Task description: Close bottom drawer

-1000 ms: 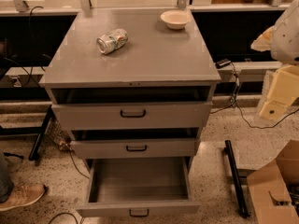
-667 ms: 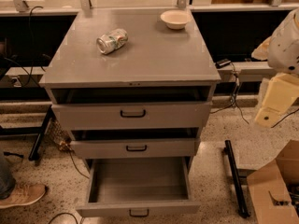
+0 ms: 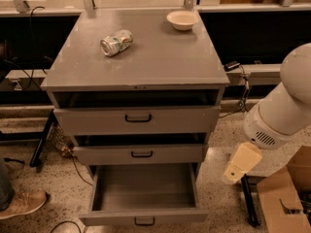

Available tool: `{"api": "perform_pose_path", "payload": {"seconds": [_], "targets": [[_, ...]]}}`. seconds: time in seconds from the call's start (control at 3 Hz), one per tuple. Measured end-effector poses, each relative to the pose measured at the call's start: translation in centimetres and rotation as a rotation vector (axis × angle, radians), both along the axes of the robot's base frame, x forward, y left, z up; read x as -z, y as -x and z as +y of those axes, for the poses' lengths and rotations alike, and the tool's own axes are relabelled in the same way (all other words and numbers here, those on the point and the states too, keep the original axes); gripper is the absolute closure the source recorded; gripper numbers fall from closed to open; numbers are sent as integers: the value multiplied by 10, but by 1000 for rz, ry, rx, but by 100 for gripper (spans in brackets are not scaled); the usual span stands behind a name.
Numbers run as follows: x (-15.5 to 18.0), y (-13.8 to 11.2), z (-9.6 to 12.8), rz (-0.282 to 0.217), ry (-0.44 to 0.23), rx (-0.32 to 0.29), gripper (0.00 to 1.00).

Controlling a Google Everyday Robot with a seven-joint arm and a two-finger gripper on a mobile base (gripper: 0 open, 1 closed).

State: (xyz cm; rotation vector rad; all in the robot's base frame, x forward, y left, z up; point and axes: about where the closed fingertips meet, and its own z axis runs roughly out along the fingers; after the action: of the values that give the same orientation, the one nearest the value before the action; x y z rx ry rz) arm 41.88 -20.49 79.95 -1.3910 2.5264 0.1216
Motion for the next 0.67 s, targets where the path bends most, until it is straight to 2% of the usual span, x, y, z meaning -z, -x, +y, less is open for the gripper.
{"api": "perform_pose_path", "payload": {"seconds": [0.33,0.67], "targets": [[0,0,0,0,0,0,0],[30,1,-4,42,-23,26,0]]}}
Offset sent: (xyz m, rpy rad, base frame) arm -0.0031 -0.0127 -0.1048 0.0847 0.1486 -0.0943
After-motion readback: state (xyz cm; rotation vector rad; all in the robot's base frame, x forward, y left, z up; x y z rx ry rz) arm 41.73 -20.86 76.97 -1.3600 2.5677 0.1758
